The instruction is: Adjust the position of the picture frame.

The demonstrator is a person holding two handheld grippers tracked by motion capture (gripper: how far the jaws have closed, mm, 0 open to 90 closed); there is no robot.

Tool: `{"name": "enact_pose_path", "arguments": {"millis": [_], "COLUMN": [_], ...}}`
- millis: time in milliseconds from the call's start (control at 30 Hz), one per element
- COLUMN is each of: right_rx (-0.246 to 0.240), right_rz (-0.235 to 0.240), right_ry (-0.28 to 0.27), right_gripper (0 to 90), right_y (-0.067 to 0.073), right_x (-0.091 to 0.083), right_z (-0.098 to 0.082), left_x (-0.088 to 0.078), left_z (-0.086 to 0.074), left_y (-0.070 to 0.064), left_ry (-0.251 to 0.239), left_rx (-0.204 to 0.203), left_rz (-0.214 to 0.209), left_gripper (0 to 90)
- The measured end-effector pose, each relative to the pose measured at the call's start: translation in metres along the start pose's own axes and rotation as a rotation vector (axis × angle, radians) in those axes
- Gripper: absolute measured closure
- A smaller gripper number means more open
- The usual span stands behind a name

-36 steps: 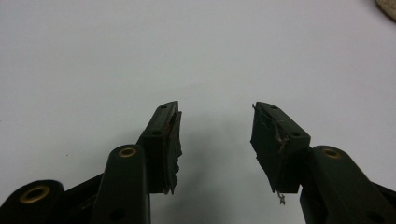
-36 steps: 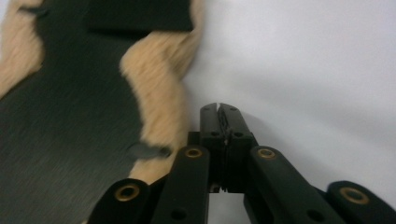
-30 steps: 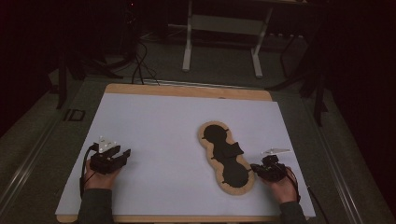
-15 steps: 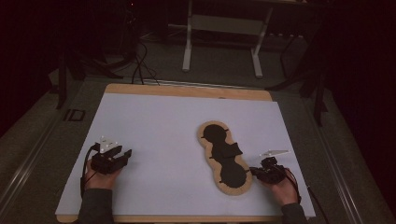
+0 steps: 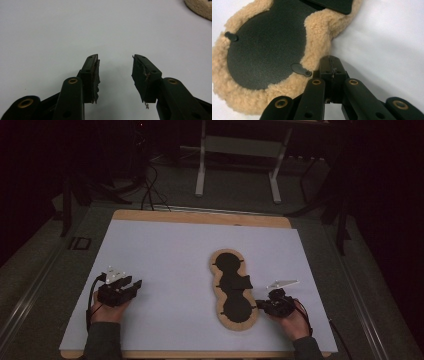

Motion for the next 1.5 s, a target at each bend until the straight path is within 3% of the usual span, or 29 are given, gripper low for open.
{"name": "enact_pose_path", "arguments": {"millis": [100, 167, 333, 633, 700, 767, 1000, 1267, 1367, 1500], "right_rx": [-0.017, -0.061, -0.107, -0.120, -0.133, -0.148, -0.175, -0.216, -0.246, -0.257], "right_rz": [-0.003, -0.013, -0.020, -0.025, -0.029, -0.036, -0.032, 0.022, 0.046, 0.072], "right_ry": [-0.002, -0.007, -0.013, -0.010, 0.004, 0.053, 0.072, 0.064, 0.054, 0.035], "right_gripper": [90.0, 90.0, 90.0, 90.0, 90.0, 90.0, 90.0, 90.0, 90.0, 90.0], "right_y": [0.005, 0.012, 0.025, 0.035, 0.037, 0.036, 0.040, 0.058, 0.071, 0.082], "right_x": [0.003, 0.007, 0.013, 0.025, 0.028, 0.030, 0.028, 0.040, 0.049, 0.057], "right_z": [0.002, 0.008, 0.016, 0.026, 0.028, 0.024, 0.023, 0.030, 0.036, 0.042], "left_x": [0.000, 0.001, 0.001, 0.002, 0.001, 0.000, 0.001, 0.000, 0.000, -0.004], "left_z": [0.000, 0.000, 0.000, 0.000, 0.001, 0.001, 0.001, 0.001, 0.001, 0.005], "left_y": [-0.001, -0.001, -0.002, -0.006, -0.005, -0.005, -0.006, -0.007, -0.007, -0.012], "left_ry": [0.002, 0.007, 0.007, 0.008, 0.006, 0.003, 0.002, 0.001, -0.001, -0.032], "left_rx": [0.004, 0.007, 0.013, 0.029, 0.027, 0.025, 0.023, 0.030, 0.032, -0.008], "left_rz": [-0.006, -0.018, -0.027, -0.042, -0.044, -0.048, -0.055, -0.061, -0.071, -0.132], "left_gripper": [57.6, 60.0, 60.3, 60.4, 60.4, 60.4, 60.6, 60.7, 61.2, 62.8]}}
Point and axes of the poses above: each handheld gripper's, and its own axes: x roughly forward along the jaws, z roughly out of its top, y roughly to its left, the point moved 4 cm from there along x, roughly forward along the jaws, and after that the axes turned 1 degree about z, right-handed, at the moved point
